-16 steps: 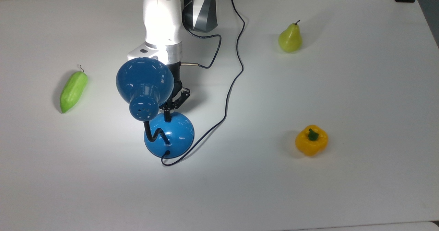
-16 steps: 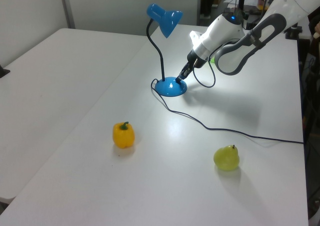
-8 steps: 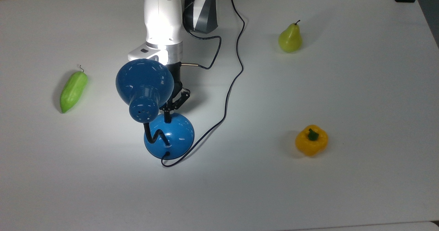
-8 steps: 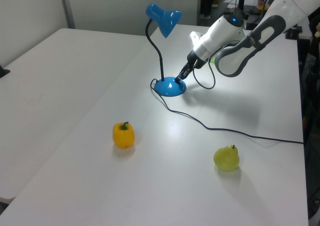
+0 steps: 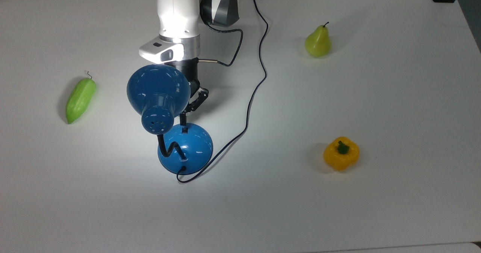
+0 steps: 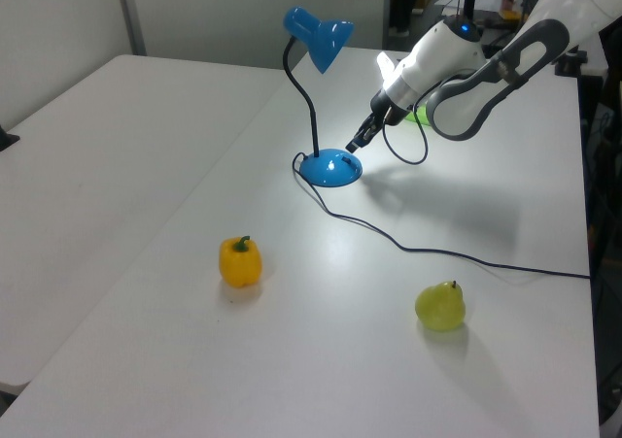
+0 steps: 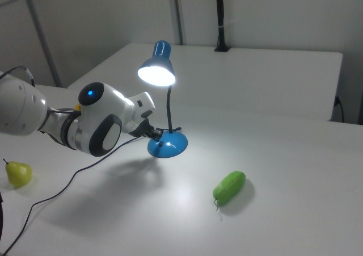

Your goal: Turn on desk lamp

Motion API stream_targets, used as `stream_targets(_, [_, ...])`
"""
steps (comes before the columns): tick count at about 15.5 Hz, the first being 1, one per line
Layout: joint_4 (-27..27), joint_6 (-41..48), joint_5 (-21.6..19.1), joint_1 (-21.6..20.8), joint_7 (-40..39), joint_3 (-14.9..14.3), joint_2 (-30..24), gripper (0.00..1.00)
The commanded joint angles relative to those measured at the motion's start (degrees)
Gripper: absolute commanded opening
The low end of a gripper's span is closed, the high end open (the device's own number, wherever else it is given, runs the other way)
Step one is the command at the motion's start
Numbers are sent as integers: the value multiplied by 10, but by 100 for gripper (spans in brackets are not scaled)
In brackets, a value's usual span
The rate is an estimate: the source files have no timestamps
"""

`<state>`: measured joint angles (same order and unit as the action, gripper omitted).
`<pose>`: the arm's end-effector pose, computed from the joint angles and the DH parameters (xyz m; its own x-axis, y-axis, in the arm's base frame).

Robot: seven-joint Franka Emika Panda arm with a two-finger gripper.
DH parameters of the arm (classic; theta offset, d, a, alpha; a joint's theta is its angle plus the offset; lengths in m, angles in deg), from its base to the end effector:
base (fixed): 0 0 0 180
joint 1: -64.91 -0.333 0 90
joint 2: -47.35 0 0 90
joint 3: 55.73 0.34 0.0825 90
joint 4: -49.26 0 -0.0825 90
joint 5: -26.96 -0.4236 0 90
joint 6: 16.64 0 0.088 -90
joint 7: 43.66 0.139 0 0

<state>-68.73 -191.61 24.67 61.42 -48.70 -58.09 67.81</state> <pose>0.6922 0.0120 0.3013 0.8009 0.0746 0.5941 0.0630 -0.9972 0.0402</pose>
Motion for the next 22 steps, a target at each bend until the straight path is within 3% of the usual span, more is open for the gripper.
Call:
stream_targets(1, [-29,135,-1,-12,13,-2,-78,0])
stream_targets(2, [-27,182,-1,-19,12,-2,-91,5])
stream_targets(4, [-18,269,-1,-27,12,-2,-116,25])
stream_targets(8, [9,468,-1,-27,16,-2,-179,77])
stream_targets(9, [23,520,-1,-27,27,-2,-191,97])
stream_targets(14, [152,745,-2,-20,38,-2,-198,100])
stream_targets(19, [235,811,-11,-15,68,-2,-197,100])
stream_targets(22, [253,816,-16,-15,67,-4,-206,100])
